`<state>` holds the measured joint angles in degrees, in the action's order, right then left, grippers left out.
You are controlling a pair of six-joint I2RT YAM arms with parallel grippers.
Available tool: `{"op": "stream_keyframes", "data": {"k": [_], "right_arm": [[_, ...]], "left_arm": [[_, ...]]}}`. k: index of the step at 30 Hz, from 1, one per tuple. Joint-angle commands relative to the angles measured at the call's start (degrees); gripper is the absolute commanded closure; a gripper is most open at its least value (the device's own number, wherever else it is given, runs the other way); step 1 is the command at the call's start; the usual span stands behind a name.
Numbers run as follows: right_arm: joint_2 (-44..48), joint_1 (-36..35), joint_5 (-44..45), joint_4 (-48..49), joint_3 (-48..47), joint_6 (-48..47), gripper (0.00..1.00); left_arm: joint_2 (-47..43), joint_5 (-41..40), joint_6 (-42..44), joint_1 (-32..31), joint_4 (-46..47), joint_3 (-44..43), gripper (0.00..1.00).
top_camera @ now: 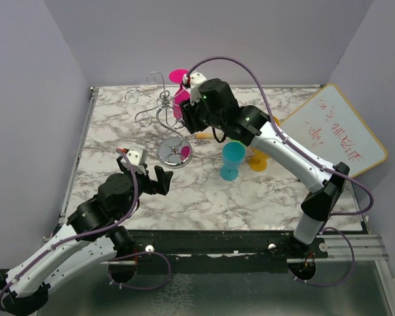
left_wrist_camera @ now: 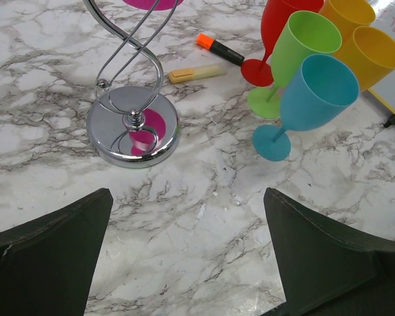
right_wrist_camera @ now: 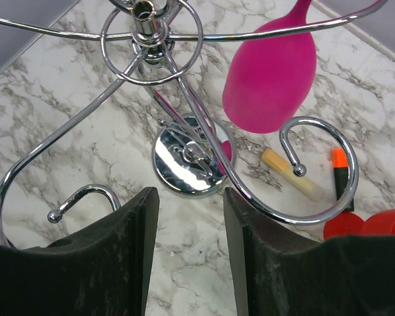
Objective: Take the wine glass off the wine glass rack
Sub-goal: Adjust the wine rack at the center of the board, then pick up the wine glass from the wine rack.
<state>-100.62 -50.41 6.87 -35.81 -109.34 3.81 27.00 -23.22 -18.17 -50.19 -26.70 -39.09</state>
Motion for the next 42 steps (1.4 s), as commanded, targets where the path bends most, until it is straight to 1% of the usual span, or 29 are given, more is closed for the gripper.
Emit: {"op": "stream_keyframes", "data": {"k": [1, 13, 18, 21, 26, 30, 33, 35, 37, 42], "right_arm": [[2.3, -2.2, -3.3, -0.6, -0.6, 4.7, 0.51], [2.6, -5.5, 0.9, -1.5, -0.3, 8.3, 0.51], [4.7, -6.0, -1.8, -0.2, 2.0, 9.2, 0.51], [6.8, -6.0, -2.8, -1.3, 3.1, 9.2, 0.50], [12.9, -5.9, -2.1, 0.6, 9.2, 8.6, 0.47], [16.5, -6.0, -2.4, -0.4, 11.7, 7.2, 0.46], [19.7, -6.0, 1.9, 0.5, 15.2, 6.1, 0.46], [21.1, -5.9, 6.6, 0.6, 17.1, 5.9, 0.46], [22.0, -5.9, 10.3, -0.3, 17.6, 5.8, 0.46], [22.8, -5.6, 16.3, -0.7, 18.1, 5.0, 0.48]], "left_arm": [[-0.8, -2.3, -1.2, 0.3, -1.6, -0.8, 0.01], [0.6, -2.8, -2.0, 0.3, -1.5, -1.8, 0.01], [1.6, -2.9, -2.0, 0.3, -1.1, -2.1, 0.01], [1.9, -2.8, -1.8, 0.3, -1.1, -2.3, 0.01], [1.9, -2.8, -2.0, 0.3, -0.8, -1.6, 0.01], [2.0, -2.7, -2.0, 0.3, -0.2, -1.1, 0.01], [2.0, -2.7, -1.8, 0.3, 0.1, -0.8, 0.01], [2.0, -2.7, -1.6, 0.3, 0.3, -0.6, 0.01], [2.1, -2.8, -1.4, 0.3, 0.3, -0.5, 0.01], [2.3, -2.9, -0.5, 0.3, 0.3, -0.5, 0.01]]}}
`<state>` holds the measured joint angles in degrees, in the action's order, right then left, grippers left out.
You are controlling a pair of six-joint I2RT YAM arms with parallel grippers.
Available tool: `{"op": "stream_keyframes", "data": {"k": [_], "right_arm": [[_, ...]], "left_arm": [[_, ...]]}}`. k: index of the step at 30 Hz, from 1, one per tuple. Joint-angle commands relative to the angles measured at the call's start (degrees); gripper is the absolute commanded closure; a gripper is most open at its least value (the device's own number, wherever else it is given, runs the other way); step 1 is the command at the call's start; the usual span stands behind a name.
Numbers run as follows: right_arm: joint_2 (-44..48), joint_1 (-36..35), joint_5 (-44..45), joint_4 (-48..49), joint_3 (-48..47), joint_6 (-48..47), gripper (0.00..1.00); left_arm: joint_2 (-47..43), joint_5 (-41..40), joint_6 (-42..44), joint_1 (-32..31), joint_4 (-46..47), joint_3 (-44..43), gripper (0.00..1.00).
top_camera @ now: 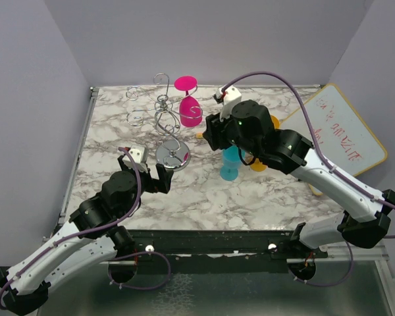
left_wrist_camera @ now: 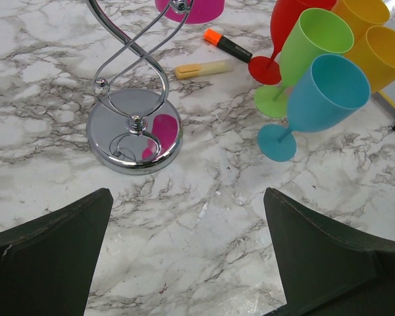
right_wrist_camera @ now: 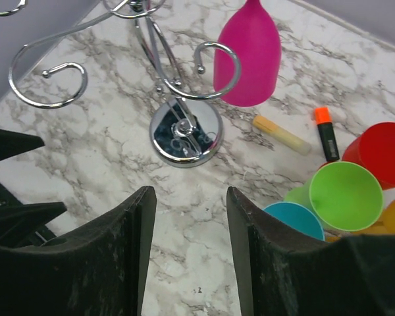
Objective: Take the wine glass off the wine glass rack
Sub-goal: Pick up the wine glass from the wine rack.
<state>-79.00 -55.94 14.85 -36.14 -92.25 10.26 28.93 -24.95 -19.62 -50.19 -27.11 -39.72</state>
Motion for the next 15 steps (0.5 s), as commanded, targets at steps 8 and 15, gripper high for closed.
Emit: {"op": "stream_keyframes", "data": {"k": [8, 15], "right_arm": [[-1.8, 12.0, -0.5, 3.6, 0.1, -0.4, 0.51], [-10.1, 17.6, -9.1, 6.1, -10.5, 2.2, 0.51]], "left_arm": [[0.2, -0.6, 1.0, 0.3, 0.8, 0.8, 0.01], [0.0, 0.3, 0.9, 0.3, 0.8, 0.6, 0.01]]}}
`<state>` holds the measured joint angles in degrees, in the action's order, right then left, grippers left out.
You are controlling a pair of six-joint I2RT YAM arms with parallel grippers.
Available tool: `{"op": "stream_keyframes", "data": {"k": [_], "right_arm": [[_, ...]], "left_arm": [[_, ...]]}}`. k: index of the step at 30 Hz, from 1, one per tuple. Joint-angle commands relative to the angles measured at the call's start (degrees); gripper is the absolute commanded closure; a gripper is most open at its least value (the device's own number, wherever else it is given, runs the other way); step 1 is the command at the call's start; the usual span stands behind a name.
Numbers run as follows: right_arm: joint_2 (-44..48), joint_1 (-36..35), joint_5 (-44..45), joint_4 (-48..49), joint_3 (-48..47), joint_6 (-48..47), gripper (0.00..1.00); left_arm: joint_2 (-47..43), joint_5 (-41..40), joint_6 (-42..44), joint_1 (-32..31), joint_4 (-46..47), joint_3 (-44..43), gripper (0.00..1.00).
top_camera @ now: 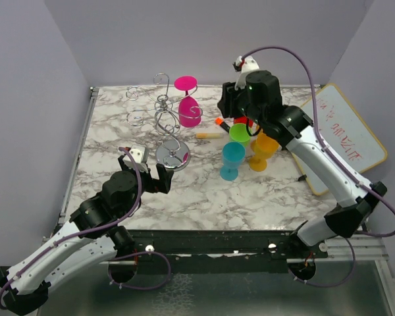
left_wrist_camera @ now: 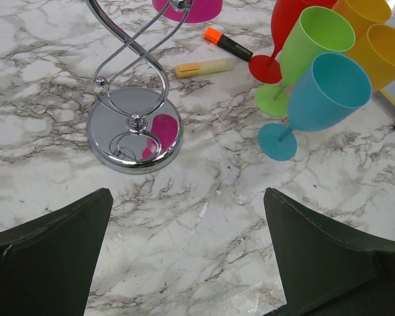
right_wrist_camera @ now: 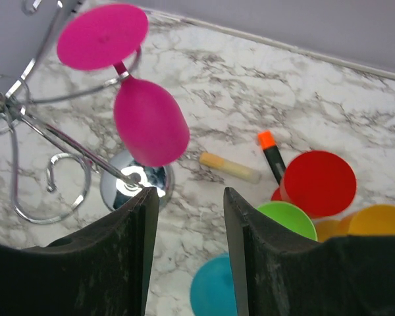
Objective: Take the wine glass off the wine glass rack
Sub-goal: Pick up the wine glass from the wine rack.
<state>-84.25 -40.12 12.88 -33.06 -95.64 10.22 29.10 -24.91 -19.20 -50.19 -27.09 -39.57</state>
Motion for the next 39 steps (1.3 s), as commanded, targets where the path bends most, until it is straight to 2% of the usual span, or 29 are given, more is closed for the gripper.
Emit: {"op": "stream_keyframes", "data": {"k": [1, 6, 14, 17, 27, 39], "right_arm": [[-6.4, 2.4, -8.2, 3.1, -8.9, 2.7, 0.51], [-12.9, 6.2, -15.0, 5.7, -16.3, 7.2, 0.51], [-22.3, 8.1, -22.8, 8.0, -26.4, 12.0, 0.47], [-24.3, 9.2, -26.7, 9.9, -26.6, 14.9, 0.44], [-28.2, 11.8, -36.9, 13.2, -27.3, 20.9, 0.43], [-32.7, 12.2, -43.1, 11.2, -31.8, 22.7, 0.52]], "left_arm": [[-0.2, 0.5, 0.3, 0.3, 0.8, 0.5, 0.01], [-0.5, 1.6, 0.2, 0.3, 0.8, 0.5, 0.01], [-0.8, 2.2, -0.6, 0.3, 0.8, 0.7, 0.01], [-0.9, 2.4, -0.7, 0.3, 0.8, 0.6, 0.01], [-1.7, 2.2, -1.0, 0.3, 0.6, 0.4, 0.01], [-4.6, -2.3, -3.0, 0.3, -0.1, 0.8, 0.01]]}}
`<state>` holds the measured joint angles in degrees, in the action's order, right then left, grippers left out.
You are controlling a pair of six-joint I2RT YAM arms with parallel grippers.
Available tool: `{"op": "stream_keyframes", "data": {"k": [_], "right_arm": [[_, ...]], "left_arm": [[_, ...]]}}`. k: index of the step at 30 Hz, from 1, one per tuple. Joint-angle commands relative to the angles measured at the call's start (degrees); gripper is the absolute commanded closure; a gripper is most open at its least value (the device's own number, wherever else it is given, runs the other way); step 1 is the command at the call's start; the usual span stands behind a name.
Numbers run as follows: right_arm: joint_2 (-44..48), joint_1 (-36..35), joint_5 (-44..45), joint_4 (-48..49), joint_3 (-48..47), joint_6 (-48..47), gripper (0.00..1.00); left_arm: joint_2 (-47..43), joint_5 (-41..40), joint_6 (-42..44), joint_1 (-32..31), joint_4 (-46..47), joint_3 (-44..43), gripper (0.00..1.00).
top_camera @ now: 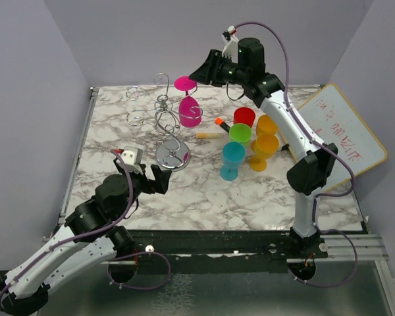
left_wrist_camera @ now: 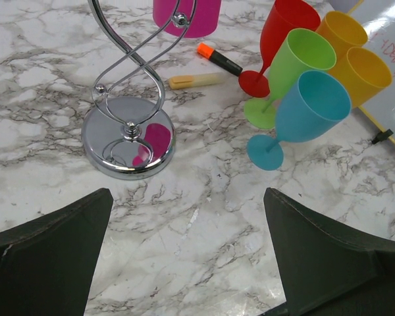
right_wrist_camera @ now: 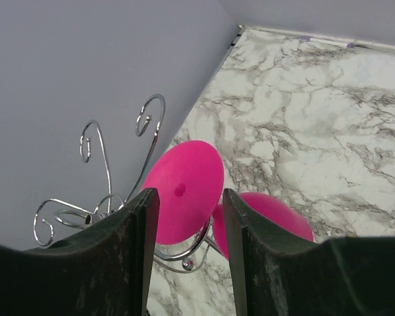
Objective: Take the wine glass off the wine glass rack
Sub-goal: Pick up the wine glass from the wine rack.
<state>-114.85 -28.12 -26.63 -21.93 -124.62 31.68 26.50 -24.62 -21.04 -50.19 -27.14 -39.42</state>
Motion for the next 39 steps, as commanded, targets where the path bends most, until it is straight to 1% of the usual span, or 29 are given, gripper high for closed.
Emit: {"op": "stream_keyframes", "data": {"k": [1, 8, 13, 16, 18, 19, 31, 34, 37, 39], "right_arm": [[-2.5, 0.2, -3.3, -0.4, -3.5, 1.5, 0.52], [-5.0, 0.2, -4.4, -1.4, -6.7, 3.0, 0.52], [-4.8, 0.3, -3.7, -1.3, -5.9, 2.9, 0.53], [-4.7, 0.2, -4.4, -1.5, -5.9, 2.7, 0.57], [-4.9, 0.2, -5.1, -2.0, -6.4, 2.2, 0.64], [-4.9, 0.3, -5.6, -2.1, -6.5, 2.1, 0.66], [-5.2, 0.3, -5.0, -3.5, -6.6, 2.2, 0.66], [-5.3, 0.3, -5.2, -2.8, -6.2, 2.9, 0.69], [-5.0, 0.2, -5.6, -1.5, -6.0, 3.4, 0.75], [-4.3, 0.3, -6.1, 0.7, -4.5, 4.5, 0.76]], "left_arm": [[-2.1, -2.7, -1.1, 0.3, -0.1, 0.8, 0.01], [-2.1, -3.2, -4.0, 0.3, -0.3, 1.4, 0.01], [-1.9, -2.9, -4.0, 0.3, -0.3, 1.4, 0.01], [-2.1, -3.0, -3.8, 0.3, -0.3, 1.4, 0.01], [-2.3, -3.1, -3.9, 0.3, -0.4, 1.5, 0.01], [-2.4, -3.2, -4.0, 0.3, -0.3, 1.6, 0.01], [-2.1, -3.1, -3.9, 0.3, -0.4, 1.6, 0.01], [-2.1, -3.1, -3.7, 0.3, -0.4, 1.6, 0.01], [-1.9, -3.0, -3.6, 0.3, -0.5, 1.5, 0.01], [-2.0, -3.1, -3.6, 0.3, -0.5, 1.5, 0.01]]}}
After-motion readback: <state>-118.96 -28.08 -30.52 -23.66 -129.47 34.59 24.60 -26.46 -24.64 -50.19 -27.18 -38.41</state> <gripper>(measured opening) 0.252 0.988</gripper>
